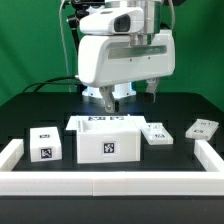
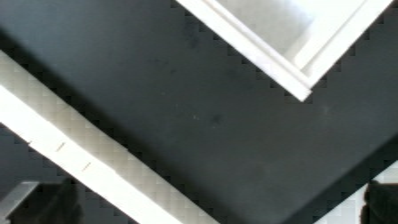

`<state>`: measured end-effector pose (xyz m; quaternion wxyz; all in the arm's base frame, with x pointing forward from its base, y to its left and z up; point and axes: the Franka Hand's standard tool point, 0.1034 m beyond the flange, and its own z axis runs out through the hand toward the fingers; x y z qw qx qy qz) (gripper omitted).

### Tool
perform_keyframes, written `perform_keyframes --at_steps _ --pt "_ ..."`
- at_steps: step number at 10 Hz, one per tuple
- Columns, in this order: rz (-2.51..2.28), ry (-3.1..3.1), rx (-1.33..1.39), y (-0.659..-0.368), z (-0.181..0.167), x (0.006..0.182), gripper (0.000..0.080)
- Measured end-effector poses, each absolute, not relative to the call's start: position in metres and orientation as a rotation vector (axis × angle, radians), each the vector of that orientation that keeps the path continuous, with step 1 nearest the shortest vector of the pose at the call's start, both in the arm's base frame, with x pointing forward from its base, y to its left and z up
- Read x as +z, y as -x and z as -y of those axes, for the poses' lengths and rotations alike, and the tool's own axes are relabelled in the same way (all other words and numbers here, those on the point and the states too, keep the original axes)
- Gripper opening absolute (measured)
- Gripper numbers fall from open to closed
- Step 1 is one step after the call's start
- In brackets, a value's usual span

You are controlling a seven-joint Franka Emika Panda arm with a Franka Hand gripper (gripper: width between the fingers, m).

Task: Assemble cabinet

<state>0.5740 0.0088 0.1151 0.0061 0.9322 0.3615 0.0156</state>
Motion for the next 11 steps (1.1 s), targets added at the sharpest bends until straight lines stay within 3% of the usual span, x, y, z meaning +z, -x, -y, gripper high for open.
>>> perform_keyframes --at_steps 7,11 --pt "-1.192 -2.885 0.063 -0.573 -0.008 0.115 0.0798" --pt "-1.789 -2.522 0.076 -0.530 -0.004 0.105 0.0798"
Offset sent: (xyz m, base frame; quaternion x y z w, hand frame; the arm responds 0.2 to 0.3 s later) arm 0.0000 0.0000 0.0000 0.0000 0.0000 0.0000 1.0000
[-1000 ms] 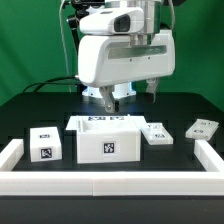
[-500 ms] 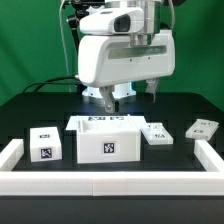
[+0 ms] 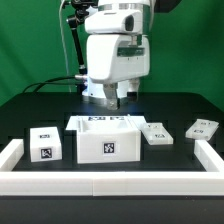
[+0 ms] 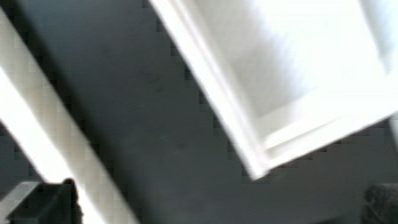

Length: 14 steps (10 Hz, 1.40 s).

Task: Assemble cabinet

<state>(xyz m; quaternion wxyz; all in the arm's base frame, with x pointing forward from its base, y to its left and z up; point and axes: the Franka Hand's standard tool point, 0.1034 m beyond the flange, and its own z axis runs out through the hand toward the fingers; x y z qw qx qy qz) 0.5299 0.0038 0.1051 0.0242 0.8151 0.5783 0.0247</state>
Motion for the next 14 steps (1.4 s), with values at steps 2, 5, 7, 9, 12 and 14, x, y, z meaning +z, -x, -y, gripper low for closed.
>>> perform_keyframes --at_steps 2,5,7,9,12,14 --pt "-1.832 -2.493 0.042 -0.526 -0.006 0.102 0.0798" --pt "-1.834 -2.491 0.041 -0.526 -0.005 0.102 0.0798" --pt "-2.079 -2.293 0.030 -0.513 0.001 0.097 0.0798" --pt "-2.234 -2.162 -0.005 -0.497 0.003 0.091 0.0798" --pt "-2.269 -2.145 -0.027 -0.484 0.010 0.086 0.0798" --pt "-2.271 -2.144 -0.026 -0.482 0.011 0.085 0.0798"
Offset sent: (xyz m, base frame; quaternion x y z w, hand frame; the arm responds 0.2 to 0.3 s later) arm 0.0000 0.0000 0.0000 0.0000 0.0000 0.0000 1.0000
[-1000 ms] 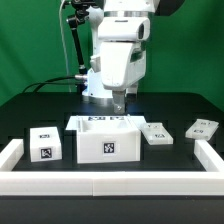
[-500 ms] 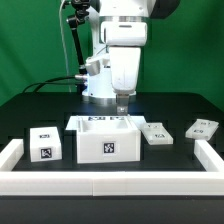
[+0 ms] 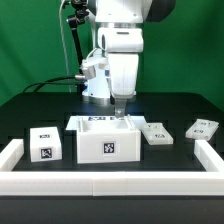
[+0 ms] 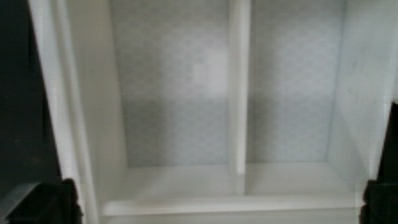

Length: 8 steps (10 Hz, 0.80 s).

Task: Assemble cabinet

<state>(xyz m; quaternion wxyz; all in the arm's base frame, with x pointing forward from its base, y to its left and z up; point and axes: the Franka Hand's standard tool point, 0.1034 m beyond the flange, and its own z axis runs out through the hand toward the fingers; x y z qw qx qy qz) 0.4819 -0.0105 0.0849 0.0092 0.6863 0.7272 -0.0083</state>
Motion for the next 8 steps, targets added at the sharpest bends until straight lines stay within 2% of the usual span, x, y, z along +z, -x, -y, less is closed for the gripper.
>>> perform_keyframes --at_steps 5,8 --pt "-2.305 -2.153 -0.055 -0.419 0.008 0.063 0.0798" --pt "-2.307 -2.177 -0.057 -0.406 0.007 0.041 0.0798"
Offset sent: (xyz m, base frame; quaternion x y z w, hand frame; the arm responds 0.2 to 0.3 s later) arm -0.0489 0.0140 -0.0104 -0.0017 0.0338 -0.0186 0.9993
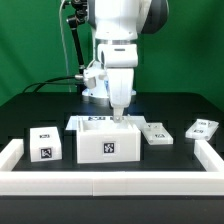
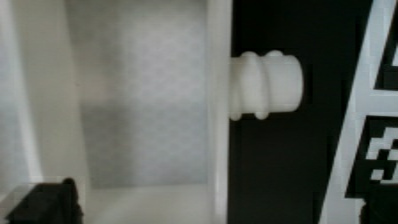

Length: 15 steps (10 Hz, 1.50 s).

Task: Assemble cabinet

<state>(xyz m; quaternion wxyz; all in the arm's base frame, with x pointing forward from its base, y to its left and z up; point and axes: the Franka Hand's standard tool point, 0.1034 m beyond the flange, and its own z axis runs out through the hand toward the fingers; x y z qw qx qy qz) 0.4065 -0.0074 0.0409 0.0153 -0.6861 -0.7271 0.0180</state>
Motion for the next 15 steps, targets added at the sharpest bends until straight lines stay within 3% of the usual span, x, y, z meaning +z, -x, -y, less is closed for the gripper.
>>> perform_keyframes --at_steps 4,6,8,9,11,12,13,15 --pt "2.222 2.126 0.087 -0.403 0.011 0.017 0.0798" --pt "2.214 2.134 0.086 -0.405 0.013 0.016 0.0798" --pt "2.213 2.134 0.087 -0.404 0.013 0.016 0.0524" --pt "2.213 2.135 0.087 -0.404 0.013 0.016 0.0524" --pt "2.213 2.135 0.087 -0.404 0.013 0.016 0.0200" --pt "2.213 2.135 0.087 -0.404 0.013 0.016 0.0200" --pt "2.213 2.135 0.087 -0.404 0.013 0.016 0.0051" --pt "2.216 2.139 0.079 -0.406 0.013 0.016 0.0040"
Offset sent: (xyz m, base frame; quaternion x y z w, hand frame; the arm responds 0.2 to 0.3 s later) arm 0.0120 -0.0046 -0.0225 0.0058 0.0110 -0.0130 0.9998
